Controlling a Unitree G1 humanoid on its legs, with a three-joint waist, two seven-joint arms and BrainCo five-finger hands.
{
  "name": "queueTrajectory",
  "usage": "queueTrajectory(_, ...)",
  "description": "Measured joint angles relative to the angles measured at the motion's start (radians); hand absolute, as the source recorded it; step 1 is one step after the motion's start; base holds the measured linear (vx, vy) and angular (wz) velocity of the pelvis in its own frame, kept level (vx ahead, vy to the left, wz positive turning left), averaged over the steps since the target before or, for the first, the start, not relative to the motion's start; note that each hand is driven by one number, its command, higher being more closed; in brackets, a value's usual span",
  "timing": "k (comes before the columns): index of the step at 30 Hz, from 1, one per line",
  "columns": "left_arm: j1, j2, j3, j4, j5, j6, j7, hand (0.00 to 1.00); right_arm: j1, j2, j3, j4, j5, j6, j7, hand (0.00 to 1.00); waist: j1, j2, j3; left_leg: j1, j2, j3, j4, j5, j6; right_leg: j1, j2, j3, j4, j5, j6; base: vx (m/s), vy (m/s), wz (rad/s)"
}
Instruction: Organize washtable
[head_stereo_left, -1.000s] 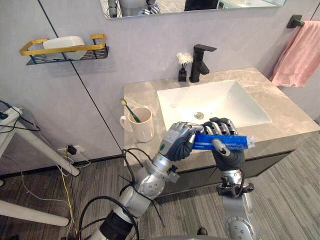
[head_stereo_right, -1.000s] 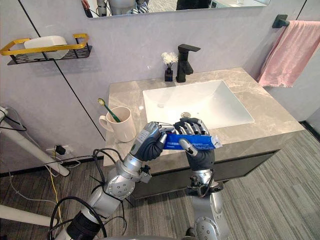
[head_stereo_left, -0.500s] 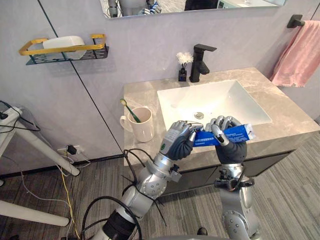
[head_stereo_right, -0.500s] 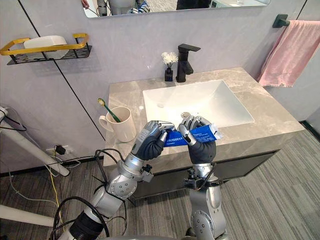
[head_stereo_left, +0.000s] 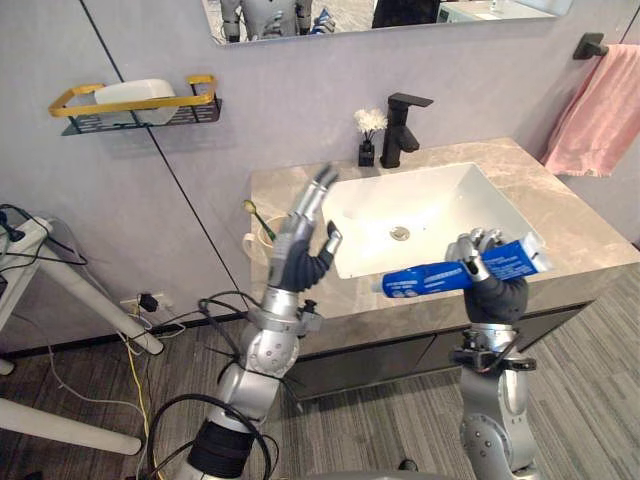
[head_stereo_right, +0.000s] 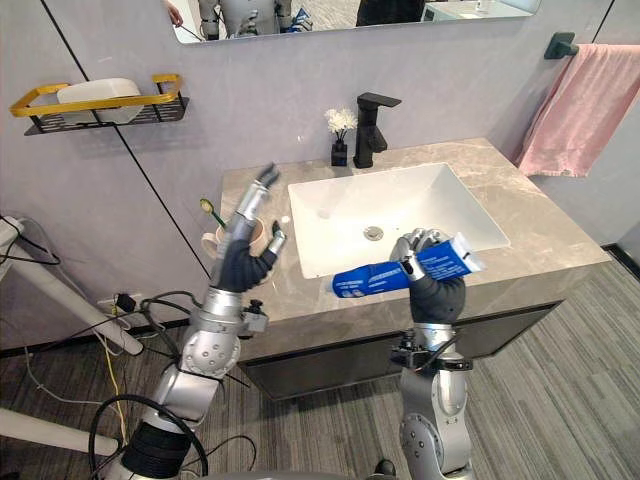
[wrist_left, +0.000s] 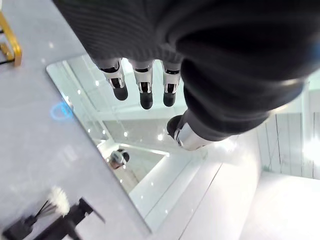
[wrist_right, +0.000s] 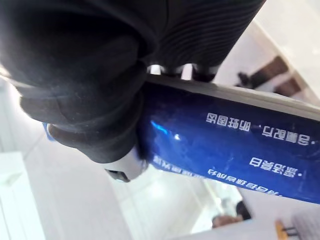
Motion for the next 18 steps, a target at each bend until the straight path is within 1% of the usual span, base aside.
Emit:
queueTrajectory(4, 0.001, -0.025, 0.077, -0.063, -0.048, 0.0, 0.021, 0.0, -0.006, -0.001, -0.06, 0.0, -0.014, 0.0, -0.002, 1.0, 0.01, 0.012, -0.001, 0.007, 0.0, -0.004, -0.006, 0.003, 0.001, 0.008, 0.0, -0.005, 0.0, 0.0, 0.0, 0.0, 0.001, 0.01)
queueTrajectory(7, 0.009, -0.033, 0.134, -0.115, -0.084, -0.001, 0.037, 0.0, -0.052, -0.002, -0.108, 0.0, -0.035, 0.0, -0.005, 1.0, 0.012, 0.012, -0.001, 0.006, -0.001, -0.017, -0.014, 0.011, 0.0, 0.012, 0.0, -0.017, 0.0, -0.001, 0.0, -0.02, -0.001, 0.11)
queueTrajectory(10, 0.028, -0.034, 0.196, -0.15, -0.094, -0.001, 0.058, 0.0, -0.107, -0.003, -0.146, 0.0, -0.036, -0.002, -0.026, 1.0, 0.016, 0.011, 0.0, 0.002, -0.002, -0.026, -0.019, 0.018, 0.0, 0.015, 0.0, -0.032, 0.0, -0.001, 0.0, -0.02, 0.0, 0.15)
queueTrajectory(11, 0.044, -0.035, 0.23, -0.172, -0.1, -0.002, 0.069, 0.0, -0.14, -0.006, -0.169, 0.0, -0.037, -0.006, -0.038, 1.0, 0.022, 0.008, 0.002, 0.002, -0.003, -0.029, -0.028, 0.025, -0.001, 0.015, 0.0, -0.035, 0.0, -0.001, 0.0, -0.03, -0.001, 0.13)
queueTrajectory(12, 0.056, -0.036, 0.258, -0.188, -0.108, -0.002, 0.079, 0.0, -0.174, -0.013, -0.202, 0.0, -0.037, -0.018, -0.044, 1.0, 0.036, 0.005, 0.003, 0.001, -0.004, -0.033, -0.038, 0.032, -0.001, 0.015, 0.0, -0.041, 0.0, -0.001, 0.001, -0.03, -0.003, 0.13)
queueTrajectory(13, 0.062, -0.039, 0.272, -0.195, -0.111, -0.002, 0.081, 0.0, -0.195, -0.016, -0.22, 0.0, -0.038, -0.025, -0.049, 1.0, 0.042, 0.002, 0.005, -0.001, -0.004, -0.039, -0.044, 0.037, -0.001, 0.016, 0.0, -0.045, 0.0, -0.001, 0.001, -0.04, -0.009, 0.27)
queueTrajectory(15, 0.095, -0.053, 0.33, -0.222, -0.112, -0.003, 0.101, 0.0, -0.293, -0.044, -0.287, 0.0, -0.039, -0.044, -0.086, 1.0, 0.051, -0.013, 0.014, -0.01, -0.007, -0.067, -0.054, 0.05, -0.001, 0.02, -0.001, -0.076, 0.0, -0.003, 0.002, -0.02, -0.01, 0.36)
queueTrajectory(16, 0.105, -0.057, 0.344, -0.224, -0.112, -0.003, 0.103, 0.0, -0.319, -0.056, -0.305, 0.001, -0.039, -0.047, -0.093, 1.0, 0.055, -0.017, 0.015, -0.011, -0.007, -0.073, -0.057, 0.054, -0.003, 0.02, -0.001, -0.082, 0.0, -0.003, 0.002, 0.0, -0.007, 0.29)
queueTrajectory(18, 0.152, -0.072, 0.385, -0.224, -0.113, 0.002, 0.105, 0.0, -0.407, -0.108, -0.356, 0.016, -0.038, -0.074, -0.128, 1.0, 0.085, -0.036, 0.014, -0.012, -0.01, -0.091, -0.081, 0.074, -0.002, 0.02, -0.001, -0.098, 0.0, -0.003, 0.002, 0.0, -0.004, 0.23)
